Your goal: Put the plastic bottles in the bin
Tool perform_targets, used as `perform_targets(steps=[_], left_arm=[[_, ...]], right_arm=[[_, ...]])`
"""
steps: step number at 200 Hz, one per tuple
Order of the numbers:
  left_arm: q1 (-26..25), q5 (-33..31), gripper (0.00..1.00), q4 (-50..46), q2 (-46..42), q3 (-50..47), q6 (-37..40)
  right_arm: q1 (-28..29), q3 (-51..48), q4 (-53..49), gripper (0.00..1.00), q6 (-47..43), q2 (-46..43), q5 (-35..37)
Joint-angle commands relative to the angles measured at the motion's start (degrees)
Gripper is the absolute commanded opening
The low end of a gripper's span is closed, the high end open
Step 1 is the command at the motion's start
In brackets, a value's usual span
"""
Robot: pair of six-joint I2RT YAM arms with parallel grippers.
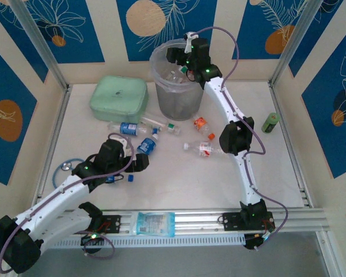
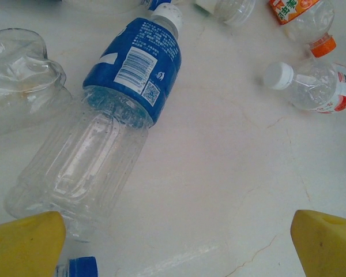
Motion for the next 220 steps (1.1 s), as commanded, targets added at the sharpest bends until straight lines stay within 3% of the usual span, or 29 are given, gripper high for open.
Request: perform_targets(steps=[1,55,76,94,128,154,170,192,220], left_arm=[[-0.5,-1.6,1.00,-2.1,-0.7,2.4,1.2],[-0.5,-5.7,1.00,-9.1,-0.8,5.9,5.1],[-0.6,-7.7,1.00,-13.2,0.7,9.6,8.8],[-0.6,-9.6,1.00,-16.5,2.6,12.8,12.1],[-0.6,-12.8,1.00,-21.9,7.4,18.2,16.6],[-0.8,-14.8,1.00,-23.1,11.2,20.3,18.2],[-0.9,-15.1,0.95,-21.9,14.1,20.7,18.6],[-1.9,-15.0,0.89,-19.2,18.9,21.6,19.5],[-3.6,-15.2,0.84,-17.5,25.9,23.7,21.0]], right_arm=[[1.0,2.9,-2.9,0.84,-7.4,-6.7,1.1],[0.2,1.4,-14.5,0.96,-8.4,-17.2,0.3],[0.4,-4.0,-18.1,0.97,-9.7,-23.5,1.4],[0.7,-14.0,-17.0,0.99,-11.1,-31.2,3.7],[-0.8,-44.1,-4.3,0.99,-9.7,-50.0,2.7],[-5.2,-60.7,-2.4,0.99,-3.5,-62.5,0.0],[-9.7,-70.8,0.4,0.99,3.0,-68.9,-5.0],[-15.9,-79.0,0.9,0.99,10.3,-74.2,-11.9],[-18.8,-87.8,0.0,0.99,12.0,-81.4,-12.7]])
